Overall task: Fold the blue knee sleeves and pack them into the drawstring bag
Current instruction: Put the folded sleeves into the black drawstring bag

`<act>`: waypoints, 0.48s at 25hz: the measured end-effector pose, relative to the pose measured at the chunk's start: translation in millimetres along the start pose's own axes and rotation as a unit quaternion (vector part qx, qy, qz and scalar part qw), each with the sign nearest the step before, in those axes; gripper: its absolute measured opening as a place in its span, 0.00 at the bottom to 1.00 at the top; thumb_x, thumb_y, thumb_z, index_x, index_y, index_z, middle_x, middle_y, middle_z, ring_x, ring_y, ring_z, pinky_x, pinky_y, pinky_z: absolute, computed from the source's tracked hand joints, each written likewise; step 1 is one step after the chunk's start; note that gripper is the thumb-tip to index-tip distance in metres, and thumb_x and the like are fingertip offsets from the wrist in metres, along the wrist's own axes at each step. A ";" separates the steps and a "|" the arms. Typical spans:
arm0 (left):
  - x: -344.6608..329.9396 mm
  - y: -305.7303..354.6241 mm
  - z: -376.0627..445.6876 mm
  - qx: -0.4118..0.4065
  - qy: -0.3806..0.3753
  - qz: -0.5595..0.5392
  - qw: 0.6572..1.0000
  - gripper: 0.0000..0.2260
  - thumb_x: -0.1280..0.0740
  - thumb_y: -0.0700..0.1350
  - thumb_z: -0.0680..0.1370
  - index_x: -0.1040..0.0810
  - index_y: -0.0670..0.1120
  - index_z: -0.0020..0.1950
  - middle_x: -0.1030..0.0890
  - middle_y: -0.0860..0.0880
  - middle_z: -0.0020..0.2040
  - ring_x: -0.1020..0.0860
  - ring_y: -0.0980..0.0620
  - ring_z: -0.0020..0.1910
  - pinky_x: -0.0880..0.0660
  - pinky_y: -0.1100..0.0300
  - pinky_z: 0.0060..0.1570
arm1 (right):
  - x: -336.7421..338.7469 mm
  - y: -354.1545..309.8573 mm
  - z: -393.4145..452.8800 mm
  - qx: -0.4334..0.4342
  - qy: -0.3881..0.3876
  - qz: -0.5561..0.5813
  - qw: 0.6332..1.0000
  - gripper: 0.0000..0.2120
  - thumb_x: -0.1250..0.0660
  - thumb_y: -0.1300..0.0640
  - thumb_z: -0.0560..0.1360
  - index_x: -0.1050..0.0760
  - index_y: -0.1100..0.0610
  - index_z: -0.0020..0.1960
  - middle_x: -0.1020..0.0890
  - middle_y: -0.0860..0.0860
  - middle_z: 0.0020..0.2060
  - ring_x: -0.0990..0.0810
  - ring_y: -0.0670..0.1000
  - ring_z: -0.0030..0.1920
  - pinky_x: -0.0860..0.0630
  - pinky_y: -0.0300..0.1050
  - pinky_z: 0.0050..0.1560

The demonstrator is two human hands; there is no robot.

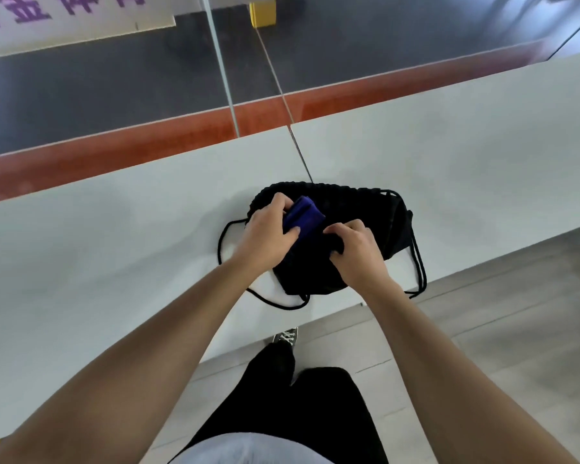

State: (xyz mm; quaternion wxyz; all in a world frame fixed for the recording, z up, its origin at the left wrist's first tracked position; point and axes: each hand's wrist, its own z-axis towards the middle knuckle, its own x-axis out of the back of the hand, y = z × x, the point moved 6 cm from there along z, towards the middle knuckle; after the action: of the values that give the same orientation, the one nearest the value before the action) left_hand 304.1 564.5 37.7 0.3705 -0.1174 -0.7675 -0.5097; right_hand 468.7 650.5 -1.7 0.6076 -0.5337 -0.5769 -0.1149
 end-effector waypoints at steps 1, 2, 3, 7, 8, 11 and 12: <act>-8.4 -0.1 8.0 0.009 -0.006 0.009 1.000 0.15 0.30 0.45 0.77 0.29 0.49 0.62 0.19 0.50 0.53 0.21 0.48 0.51 0.23 0.49 0.51 | -7.4 3.0 4.3 0.006 -0.028 -0.014 0.999 0.22 0.33 0.66 0.74 0.21 0.51 0.65 0.24 0.52 0.58 0.26 0.57 0.59 0.29 0.44 0.58; -18.1 -0.7 14.9 0.017 -0.020 0.018 0.999 0.15 0.31 0.45 0.77 0.28 0.49 0.63 0.18 0.50 0.54 0.21 0.47 0.53 0.23 0.49 0.52 | -14.6 6.1 5.7 0.014 -0.052 -0.021 0.998 0.22 0.33 0.66 0.73 0.20 0.52 0.65 0.23 0.53 0.57 0.25 0.58 0.59 0.27 0.45 0.58; -28.0 -1.5 21.2 0.022 -0.040 0.029 0.999 0.15 0.31 0.45 0.78 0.27 0.49 0.64 0.18 0.49 0.55 0.21 0.47 0.54 0.24 0.49 0.54 | -19.8 8.0 5.2 0.021 -0.071 -0.021 0.997 0.22 0.34 0.66 0.72 0.20 0.53 0.65 0.21 0.53 0.57 0.23 0.58 0.58 0.26 0.47 0.59; -60.9 -11.7 40.1 0.039 -0.098 0.064 0.992 0.15 0.32 0.45 0.79 0.23 0.48 0.66 0.18 0.48 0.57 0.21 0.47 0.56 0.24 0.50 0.58 | -26.6 19.9 7.3 0.052 -0.107 0.003 0.993 0.21 0.33 0.66 0.71 0.21 0.55 0.63 0.18 0.53 0.55 0.21 0.57 0.57 0.25 0.49 0.58; -68.3 -15.3 43.5 0.042 -0.108 0.074 0.991 0.15 0.32 0.44 0.79 0.23 0.48 0.66 0.18 0.47 0.58 0.20 0.47 0.56 0.24 0.50 0.58 | -27.7 22.1 7.0 0.064 -0.123 0.006 0.990 0.21 0.32 0.66 0.72 0.20 0.55 0.63 0.18 0.52 0.56 0.21 0.57 0.58 0.25 0.49 0.59; -87.9 -23.7 49.7 0.048 -0.113 0.108 0.986 0.17 0.30 0.44 0.79 0.22 0.49 0.68 0.19 0.47 0.58 0.21 0.46 0.57 0.24 0.50 0.58 | -31.8 31.3 13.1 0.101 -0.170 -0.001 0.980 0.21 0.32 0.64 0.74 0.20 0.53 0.65 0.20 0.53 0.61 0.22 0.58 0.61 0.26 0.49 0.63; -92.6 -25.9 51.1 0.048 -0.103 0.124 0.986 0.18 0.30 0.44 0.79 0.22 0.49 0.68 0.20 0.46 0.59 0.22 0.44 0.58 0.24 0.49 0.59 | -34.4 35.0 15.1 0.102 -0.183 -0.006 0.978 0.20 0.33 0.63 0.75 0.21 0.52 0.66 0.21 0.54 0.62 0.23 0.58 0.62 0.26 0.50 0.64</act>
State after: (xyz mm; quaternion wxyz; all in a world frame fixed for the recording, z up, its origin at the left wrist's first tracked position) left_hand 331.3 615.5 -54.5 0.3550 -0.2454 -0.8048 -0.4076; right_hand 475.8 660.0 -51.7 0.5421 -0.4776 -0.6902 0.0403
